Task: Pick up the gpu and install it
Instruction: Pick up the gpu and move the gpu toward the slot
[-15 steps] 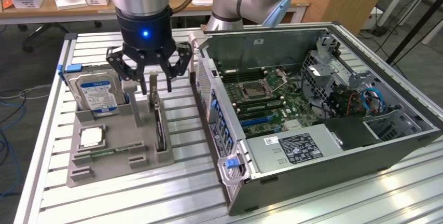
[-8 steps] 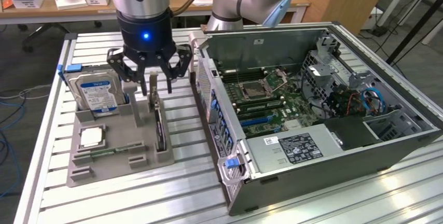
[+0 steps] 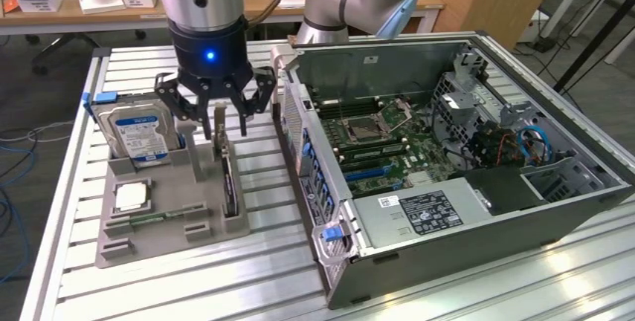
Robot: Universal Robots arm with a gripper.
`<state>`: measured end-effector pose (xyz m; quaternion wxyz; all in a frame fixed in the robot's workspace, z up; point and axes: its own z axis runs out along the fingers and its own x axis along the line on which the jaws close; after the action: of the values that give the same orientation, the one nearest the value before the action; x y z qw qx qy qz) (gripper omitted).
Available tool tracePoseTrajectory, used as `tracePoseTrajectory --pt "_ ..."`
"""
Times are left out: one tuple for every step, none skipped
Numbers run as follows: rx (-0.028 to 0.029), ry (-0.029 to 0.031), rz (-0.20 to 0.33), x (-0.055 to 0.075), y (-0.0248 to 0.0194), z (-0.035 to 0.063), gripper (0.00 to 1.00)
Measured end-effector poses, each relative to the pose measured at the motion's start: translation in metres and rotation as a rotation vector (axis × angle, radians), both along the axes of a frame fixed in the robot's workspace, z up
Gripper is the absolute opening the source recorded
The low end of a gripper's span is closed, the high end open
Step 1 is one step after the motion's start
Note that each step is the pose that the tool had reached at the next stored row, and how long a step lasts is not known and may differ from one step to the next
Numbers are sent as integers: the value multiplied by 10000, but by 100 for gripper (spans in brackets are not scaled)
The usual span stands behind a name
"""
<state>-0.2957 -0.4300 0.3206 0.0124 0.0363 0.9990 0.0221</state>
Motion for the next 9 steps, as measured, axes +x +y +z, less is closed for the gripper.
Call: tracePoseTrajectory --pt "-1 0 0 1 0 -23 53" --pt "-1 1 0 1 0 -27 53" --pt "0 1 1 1 0 -30 53" --pt "0 1 1 1 0 -40 53" --pt "-1 1 1 1 0 -48 53" --pt "0 0 1 1 0 -49 53" --pt "0 0 1 1 0 -49 53" --pt "0 0 1 1 0 -49 53" --pt "0 0 0 1 0 -49 53"
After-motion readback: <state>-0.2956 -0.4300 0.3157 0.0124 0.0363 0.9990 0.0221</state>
